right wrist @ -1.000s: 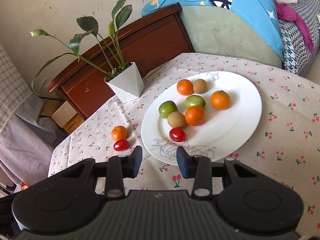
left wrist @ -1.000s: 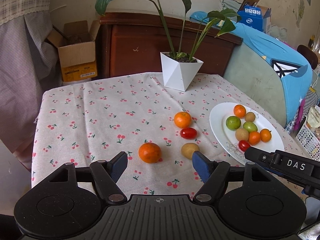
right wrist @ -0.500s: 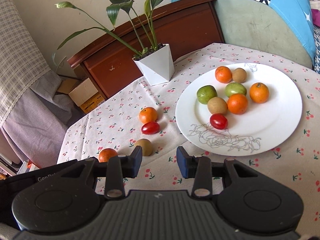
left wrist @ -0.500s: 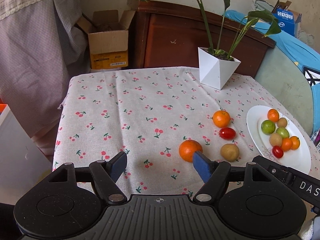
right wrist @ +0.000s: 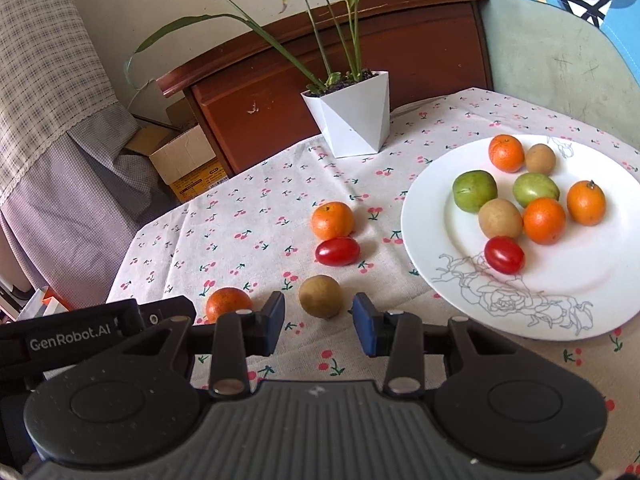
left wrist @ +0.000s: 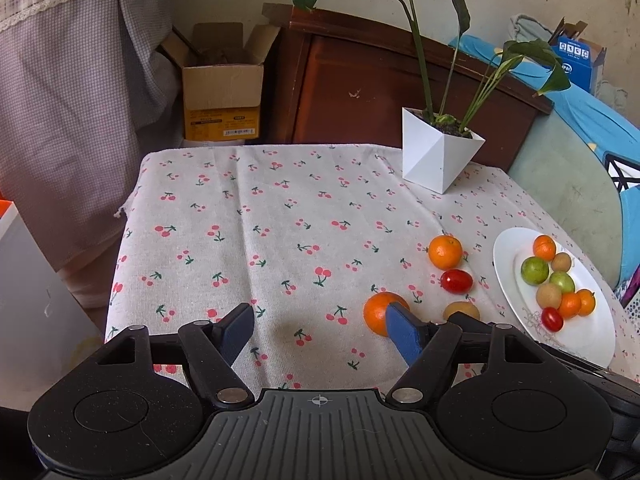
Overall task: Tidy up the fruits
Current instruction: 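Grasp a tangerine with the left tool while the right tool grasps a brown kiwi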
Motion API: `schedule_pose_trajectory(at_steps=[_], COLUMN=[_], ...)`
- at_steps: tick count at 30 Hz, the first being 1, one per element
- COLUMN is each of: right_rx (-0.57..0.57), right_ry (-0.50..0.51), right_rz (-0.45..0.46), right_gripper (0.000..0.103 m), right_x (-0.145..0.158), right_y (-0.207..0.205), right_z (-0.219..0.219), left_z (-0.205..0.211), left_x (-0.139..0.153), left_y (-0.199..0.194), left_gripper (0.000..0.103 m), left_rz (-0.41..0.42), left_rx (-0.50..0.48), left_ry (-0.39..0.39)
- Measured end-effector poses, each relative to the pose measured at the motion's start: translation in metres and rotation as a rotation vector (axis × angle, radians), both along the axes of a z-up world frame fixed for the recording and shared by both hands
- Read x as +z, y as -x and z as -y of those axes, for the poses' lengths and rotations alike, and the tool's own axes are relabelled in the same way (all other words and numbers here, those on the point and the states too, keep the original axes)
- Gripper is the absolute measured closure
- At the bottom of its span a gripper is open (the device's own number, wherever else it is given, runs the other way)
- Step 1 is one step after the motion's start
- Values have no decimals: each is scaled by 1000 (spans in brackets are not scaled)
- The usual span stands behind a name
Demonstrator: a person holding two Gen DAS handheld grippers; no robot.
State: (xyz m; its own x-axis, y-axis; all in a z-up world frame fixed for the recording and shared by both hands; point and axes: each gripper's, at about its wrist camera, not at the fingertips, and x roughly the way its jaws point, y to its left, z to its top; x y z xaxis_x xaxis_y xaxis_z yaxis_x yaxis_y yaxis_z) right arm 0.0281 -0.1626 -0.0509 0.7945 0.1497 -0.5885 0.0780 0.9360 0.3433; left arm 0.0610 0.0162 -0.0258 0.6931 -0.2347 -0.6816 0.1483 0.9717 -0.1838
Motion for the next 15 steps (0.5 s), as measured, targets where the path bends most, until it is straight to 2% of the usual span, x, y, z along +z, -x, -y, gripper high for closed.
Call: schedule_pose_trajectory(at_steps=[4, 6, 15], right_rx=[-5, -10, -78], right_ry=[20, 19, -28], right_rz=[5, 8, 12], right_gripper=[68, 77, 78], right_x=[-3, -3, 0], right_y=[-5, -6, 1], right_z=[-2, 0, 20], left_z=[3, 5, 22], left_x=[-1, -2, -5], left_y=[1, 2, 4], left_gripper=[30, 30, 33], left_rz=[10, 17, 53], left_rx=[-16, -28, -95], left_ry=[-7, -7, -15])
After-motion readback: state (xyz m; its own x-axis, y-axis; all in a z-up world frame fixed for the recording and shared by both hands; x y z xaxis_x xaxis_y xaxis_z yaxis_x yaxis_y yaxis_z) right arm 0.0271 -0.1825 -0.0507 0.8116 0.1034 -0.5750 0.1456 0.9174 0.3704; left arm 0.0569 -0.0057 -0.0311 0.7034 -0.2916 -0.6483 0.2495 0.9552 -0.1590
